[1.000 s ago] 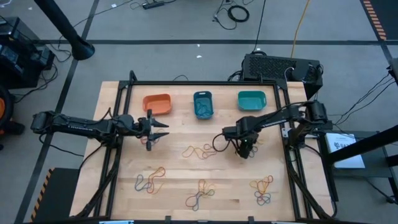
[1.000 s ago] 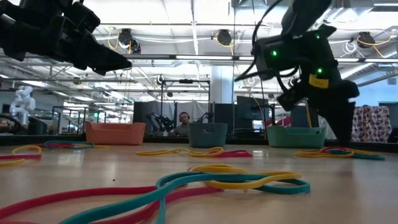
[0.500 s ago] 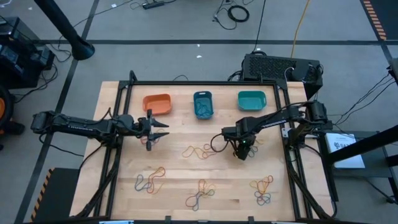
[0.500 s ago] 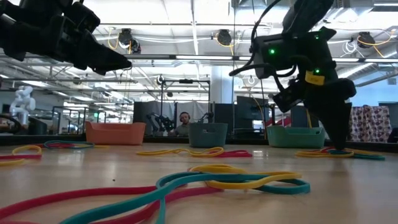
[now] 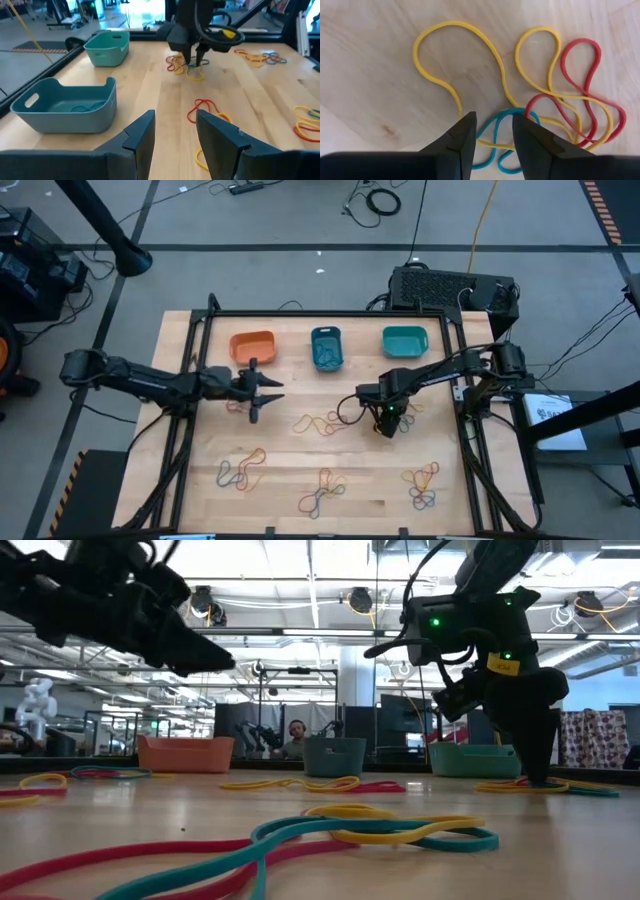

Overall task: Sort rubber bands into baskets
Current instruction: Put the blue rubber band into the blue bin

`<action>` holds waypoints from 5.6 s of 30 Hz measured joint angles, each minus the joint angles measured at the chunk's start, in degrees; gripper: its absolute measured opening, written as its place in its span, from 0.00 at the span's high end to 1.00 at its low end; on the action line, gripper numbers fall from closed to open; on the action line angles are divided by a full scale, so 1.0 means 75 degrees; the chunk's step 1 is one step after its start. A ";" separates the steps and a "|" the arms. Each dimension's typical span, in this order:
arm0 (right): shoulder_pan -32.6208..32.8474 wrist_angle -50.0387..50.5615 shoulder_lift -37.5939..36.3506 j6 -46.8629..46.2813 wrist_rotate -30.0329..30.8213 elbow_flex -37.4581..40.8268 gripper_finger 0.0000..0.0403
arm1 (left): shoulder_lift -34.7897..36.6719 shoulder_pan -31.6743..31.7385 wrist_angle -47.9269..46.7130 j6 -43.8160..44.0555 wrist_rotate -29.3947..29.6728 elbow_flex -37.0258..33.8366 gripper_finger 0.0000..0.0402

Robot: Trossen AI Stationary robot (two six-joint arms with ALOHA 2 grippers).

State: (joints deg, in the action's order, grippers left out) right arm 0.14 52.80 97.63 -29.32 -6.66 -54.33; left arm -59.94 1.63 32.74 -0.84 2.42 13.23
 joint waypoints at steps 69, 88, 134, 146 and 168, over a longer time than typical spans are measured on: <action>-0.2650 -0.5318 0.0515 0.5017 0.0866 -0.2200 1.00 | -0.1048 0.0035 -0.2928 -0.1343 0.2323 0.1079 0.62; -0.2847 -0.5502 0.0842 0.4454 0.0863 -0.2197 0.79 | -0.0414 0.0038 -0.3208 -0.1584 0.2352 0.1094 0.62; 0.3842 -0.3949 -0.0181 -0.4946 -0.0308 -0.2198 0.70 | -0.0447 -0.1582 -0.2216 0.1129 -0.0563 0.0872 0.62; 0.5857 -0.2139 -0.0181 -0.9444 0.0093 -0.2197 0.70 | -0.1736 -0.4117 0.0312 0.1641 -0.0096 0.0858 0.62; 0.6948 -0.0608 -0.0140 -1.0257 0.0046 -0.1178 0.70 | -0.2360 -0.4349 0.0516 0.1267 -0.0047 0.0860 0.62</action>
State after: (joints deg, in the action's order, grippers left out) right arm 52.25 48.24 96.57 -106.25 -6.31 -63.16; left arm -77.65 -30.99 36.61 8.66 2.06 19.68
